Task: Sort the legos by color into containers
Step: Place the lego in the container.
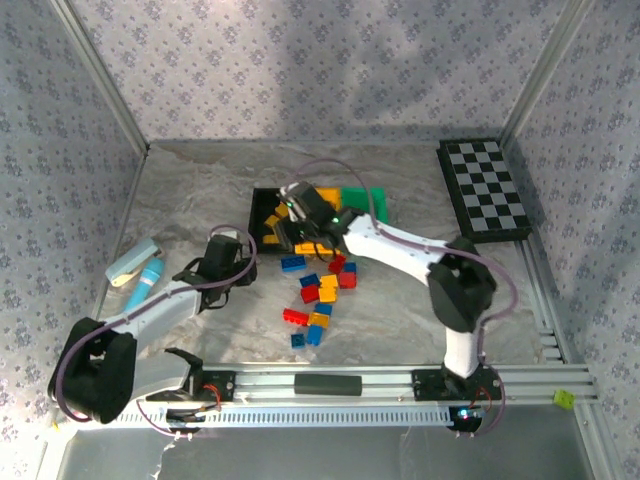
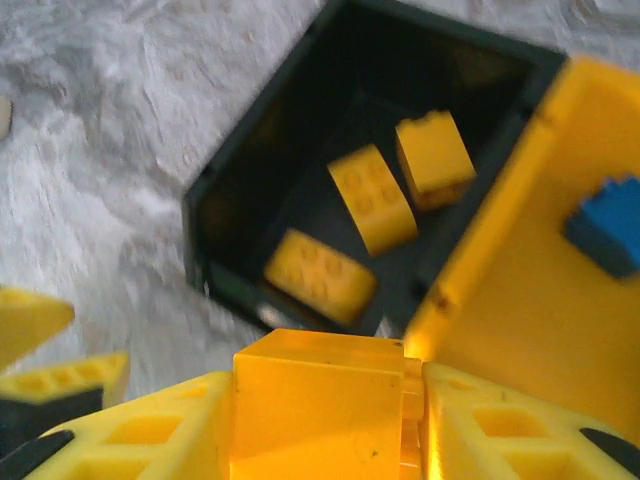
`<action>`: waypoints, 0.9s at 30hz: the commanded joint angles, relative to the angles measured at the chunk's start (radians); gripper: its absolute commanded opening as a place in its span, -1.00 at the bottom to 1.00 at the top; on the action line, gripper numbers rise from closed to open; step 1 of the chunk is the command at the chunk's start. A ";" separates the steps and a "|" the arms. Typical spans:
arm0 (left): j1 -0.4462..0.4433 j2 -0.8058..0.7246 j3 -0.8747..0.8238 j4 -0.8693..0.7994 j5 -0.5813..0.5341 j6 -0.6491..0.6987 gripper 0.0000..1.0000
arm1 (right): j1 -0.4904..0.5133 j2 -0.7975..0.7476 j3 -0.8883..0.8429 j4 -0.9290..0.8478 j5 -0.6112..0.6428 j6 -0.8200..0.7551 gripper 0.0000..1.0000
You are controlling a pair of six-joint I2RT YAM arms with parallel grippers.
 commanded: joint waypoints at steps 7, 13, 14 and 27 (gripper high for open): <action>0.028 -0.001 -0.017 0.037 0.093 -0.014 0.15 | 0.000 0.365 0.547 -0.267 0.138 -0.094 0.12; 0.028 -0.007 -0.021 0.043 0.090 -0.007 0.15 | 0.017 0.290 0.467 -0.222 0.113 -0.067 0.21; 0.028 -0.004 -0.019 0.042 0.092 -0.005 0.15 | 0.023 0.263 0.433 -0.209 0.111 -0.063 0.22; 0.028 0.001 -0.024 0.062 0.155 0.010 0.15 | 0.037 -0.315 -0.316 0.000 0.266 -0.007 0.24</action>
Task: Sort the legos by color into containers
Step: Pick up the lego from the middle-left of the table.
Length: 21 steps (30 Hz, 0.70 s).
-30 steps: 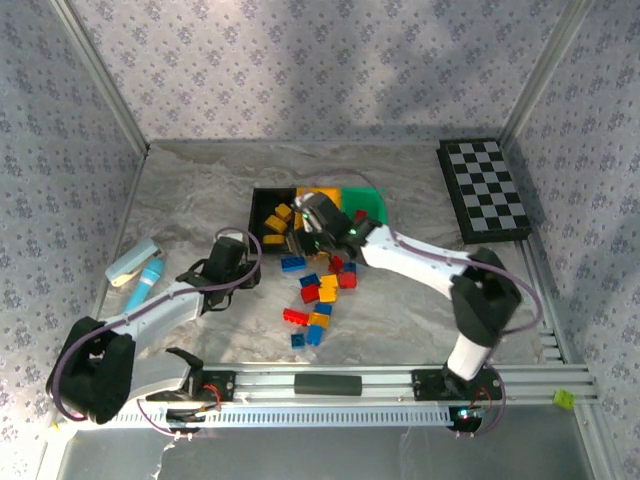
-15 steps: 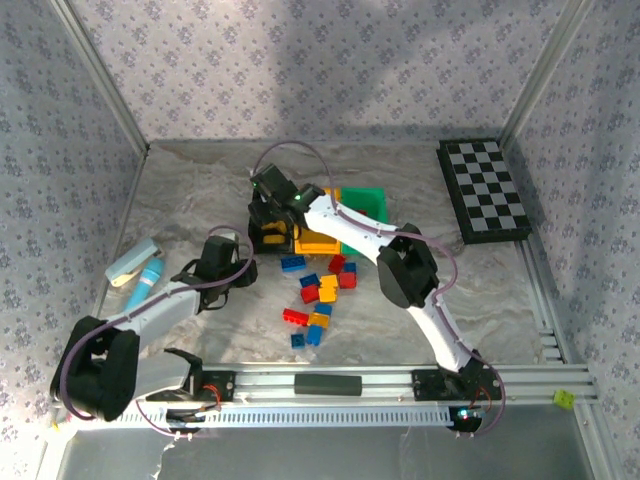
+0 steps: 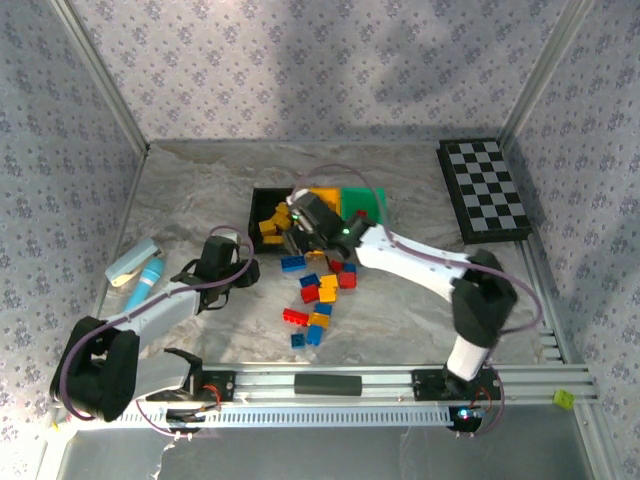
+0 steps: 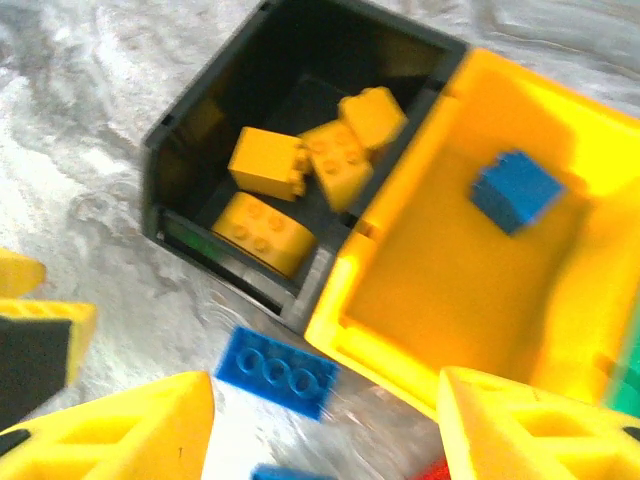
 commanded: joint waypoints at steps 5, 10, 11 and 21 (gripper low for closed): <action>0.001 0.024 -0.022 0.086 0.146 0.011 0.14 | -0.085 -0.219 -0.297 0.039 0.121 0.065 0.25; -0.033 0.070 0.013 0.079 0.282 -0.009 0.13 | -0.201 -0.338 -0.417 0.059 0.067 0.065 0.26; -0.050 0.069 0.024 0.062 0.283 -0.008 0.13 | -0.225 -0.351 -0.431 0.061 0.056 0.063 0.26; -0.248 0.017 0.089 -0.152 0.219 -0.006 0.13 | -0.425 -0.464 -0.596 0.119 -0.035 0.018 0.26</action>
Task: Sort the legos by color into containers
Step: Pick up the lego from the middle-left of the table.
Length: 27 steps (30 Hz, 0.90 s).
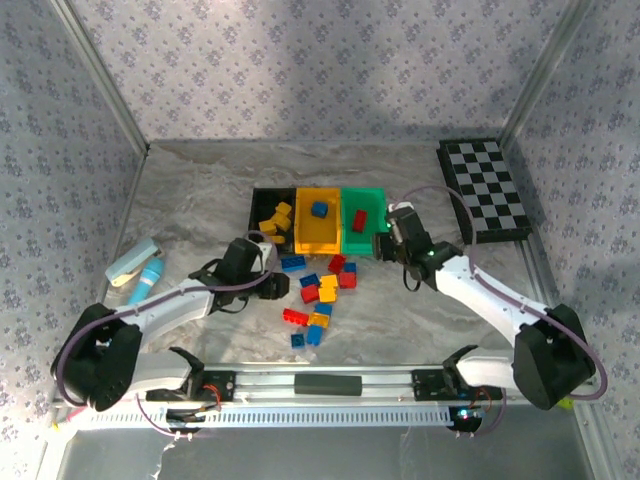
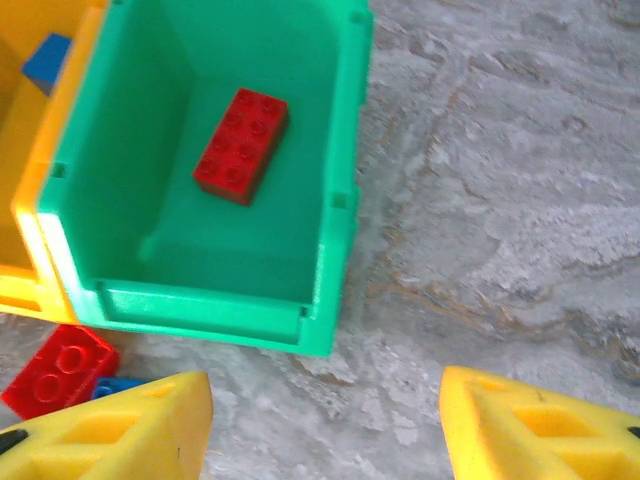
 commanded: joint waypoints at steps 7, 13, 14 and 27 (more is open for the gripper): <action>-0.106 -0.102 0.027 -0.192 -0.029 -0.036 0.18 | -0.094 -0.061 -0.144 0.104 -0.070 -0.047 0.27; -0.164 -0.079 0.078 -0.266 -0.007 -0.036 0.32 | -0.103 -0.052 -0.211 0.186 -0.072 -0.038 0.27; -0.176 -0.069 0.093 -0.283 -0.008 -0.031 0.32 | -0.105 -0.051 -0.221 0.193 -0.067 -0.036 0.27; -0.268 0.032 0.174 -0.384 -0.054 0.032 0.60 | -0.111 -0.057 -0.235 0.195 -0.067 -0.027 0.27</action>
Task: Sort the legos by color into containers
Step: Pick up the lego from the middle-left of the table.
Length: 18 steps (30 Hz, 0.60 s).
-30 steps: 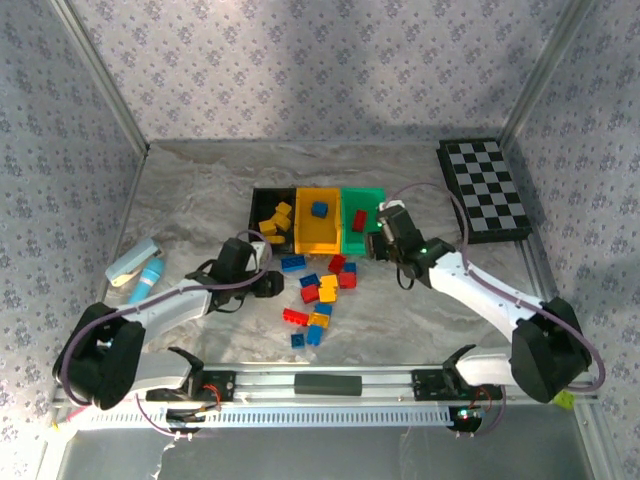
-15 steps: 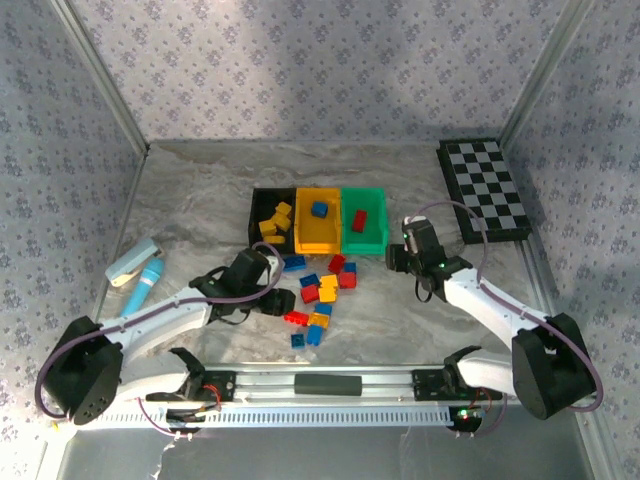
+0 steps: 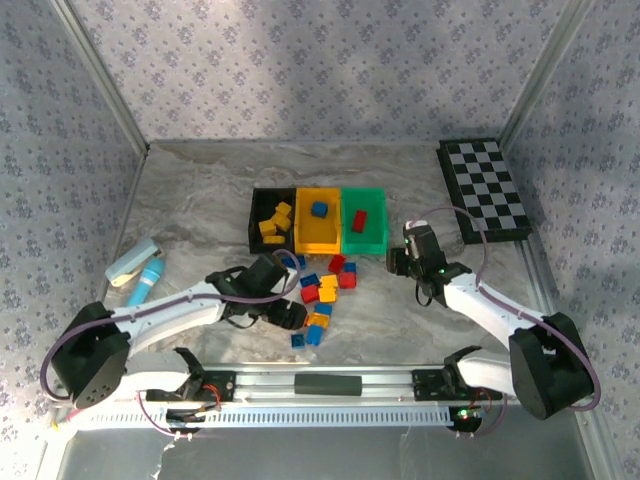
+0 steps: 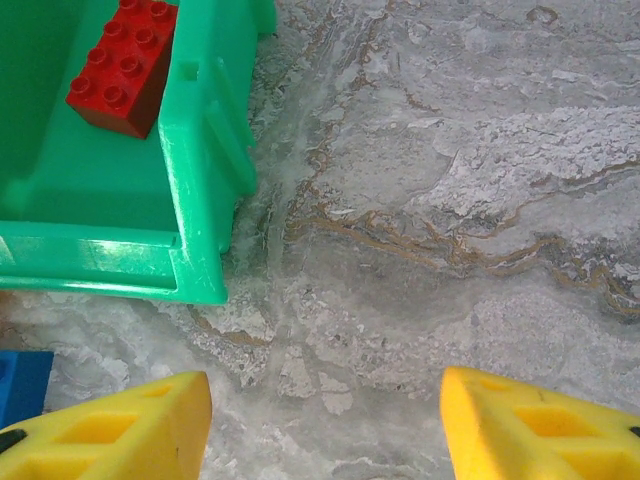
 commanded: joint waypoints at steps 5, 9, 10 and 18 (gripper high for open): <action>-0.023 0.064 0.087 -0.052 -0.032 0.027 0.61 | -0.006 -0.018 -0.014 0.014 -0.006 0.003 0.28; -0.040 0.114 0.125 -0.065 -0.047 0.028 0.62 | -0.007 -0.015 -0.014 0.018 -0.005 0.004 0.28; -0.046 0.131 0.141 -0.086 -0.076 0.026 0.62 | -0.006 -0.013 -0.014 0.021 -0.006 0.004 0.28; -0.103 0.237 0.222 -0.166 -0.190 0.013 0.60 | -0.010 -0.001 -0.007 0.013 0.003 0.000 0.28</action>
